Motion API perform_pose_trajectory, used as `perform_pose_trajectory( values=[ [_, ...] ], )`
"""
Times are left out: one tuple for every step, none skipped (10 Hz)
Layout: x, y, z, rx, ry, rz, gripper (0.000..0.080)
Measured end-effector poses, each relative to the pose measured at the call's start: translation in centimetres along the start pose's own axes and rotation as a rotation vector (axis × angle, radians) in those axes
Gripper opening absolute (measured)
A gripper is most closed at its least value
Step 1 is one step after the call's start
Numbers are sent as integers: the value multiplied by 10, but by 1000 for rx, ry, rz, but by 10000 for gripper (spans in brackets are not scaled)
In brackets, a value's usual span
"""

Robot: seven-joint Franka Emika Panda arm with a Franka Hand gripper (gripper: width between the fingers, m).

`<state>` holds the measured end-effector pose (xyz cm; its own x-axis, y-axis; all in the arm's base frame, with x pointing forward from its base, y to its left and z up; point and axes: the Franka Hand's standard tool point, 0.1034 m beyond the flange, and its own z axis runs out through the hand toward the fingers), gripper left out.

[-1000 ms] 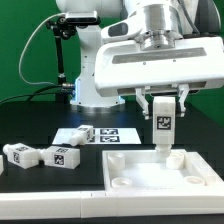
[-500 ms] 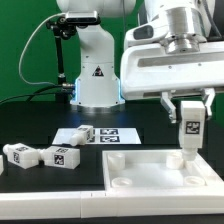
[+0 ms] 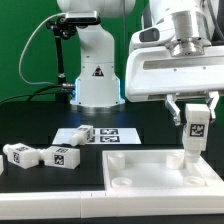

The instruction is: Assemble one leg

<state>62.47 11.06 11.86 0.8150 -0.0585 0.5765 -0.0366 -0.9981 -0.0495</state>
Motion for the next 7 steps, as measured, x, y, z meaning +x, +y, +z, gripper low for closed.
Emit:
perform_pose_trajectory(
  values=[
    [-5, -1, 3, -2, -2, -6, 284],
    [-10, -2, 6, -3, -10, -10, 284],
    [-11, -1, 7, -4, -12, -10, 284],
    [-12, -2, 7, -4, -13, -12, 284],
    [-14, -1, 10, -6, -17, -12, 284],
    [-14, -1, 13, -8, -18, -12, 284],
    [-13, -1, 16, -8, -17, -12, 284]
  ],
)
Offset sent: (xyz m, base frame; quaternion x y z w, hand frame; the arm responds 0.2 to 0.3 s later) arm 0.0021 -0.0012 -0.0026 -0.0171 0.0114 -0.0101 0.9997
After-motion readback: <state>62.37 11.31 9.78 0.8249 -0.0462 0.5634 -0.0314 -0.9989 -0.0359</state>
